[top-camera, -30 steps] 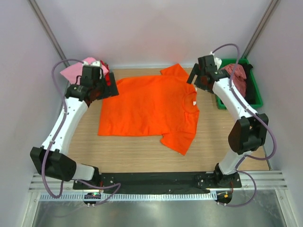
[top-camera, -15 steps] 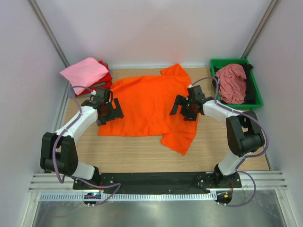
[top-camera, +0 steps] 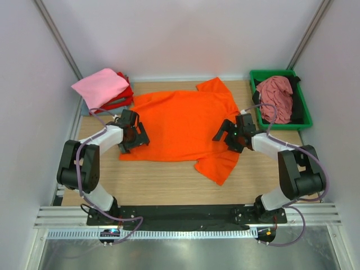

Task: Fold and stack the t-shirts
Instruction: Flatten the tshirt out

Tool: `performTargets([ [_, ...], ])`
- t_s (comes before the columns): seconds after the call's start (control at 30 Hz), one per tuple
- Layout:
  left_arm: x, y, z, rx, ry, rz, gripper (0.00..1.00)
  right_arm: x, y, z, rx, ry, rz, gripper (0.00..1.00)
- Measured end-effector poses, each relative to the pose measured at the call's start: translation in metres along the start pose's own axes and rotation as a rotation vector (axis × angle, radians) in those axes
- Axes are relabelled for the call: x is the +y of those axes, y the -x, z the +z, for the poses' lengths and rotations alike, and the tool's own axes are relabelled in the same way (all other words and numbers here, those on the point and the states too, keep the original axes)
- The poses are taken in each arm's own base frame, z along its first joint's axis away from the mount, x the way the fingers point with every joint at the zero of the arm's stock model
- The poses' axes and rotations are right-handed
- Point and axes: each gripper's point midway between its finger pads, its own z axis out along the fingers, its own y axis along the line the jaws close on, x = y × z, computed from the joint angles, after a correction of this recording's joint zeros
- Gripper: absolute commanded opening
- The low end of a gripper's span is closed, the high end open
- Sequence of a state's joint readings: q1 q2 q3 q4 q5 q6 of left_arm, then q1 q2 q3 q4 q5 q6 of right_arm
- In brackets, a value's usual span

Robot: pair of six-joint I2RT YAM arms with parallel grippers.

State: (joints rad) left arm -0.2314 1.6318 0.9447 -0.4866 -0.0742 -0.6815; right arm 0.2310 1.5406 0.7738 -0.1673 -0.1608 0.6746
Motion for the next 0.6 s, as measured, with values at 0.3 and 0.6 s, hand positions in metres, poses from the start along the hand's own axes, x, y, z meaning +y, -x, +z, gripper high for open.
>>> performTargets([
  [0.3,-0.021,-0.054,-0.021,0.017,-0.086,0.022,0.94,-0.056,-0.008,-0.031,-0.074,-0.170,0.080,1.00],
  [0.6,-0.010,-0.093,-0.058,0.009,-0.126,0.018,0.98,-0.066,-0.018,-0.040,-0.034,-0.212,0.048,1.00],
])
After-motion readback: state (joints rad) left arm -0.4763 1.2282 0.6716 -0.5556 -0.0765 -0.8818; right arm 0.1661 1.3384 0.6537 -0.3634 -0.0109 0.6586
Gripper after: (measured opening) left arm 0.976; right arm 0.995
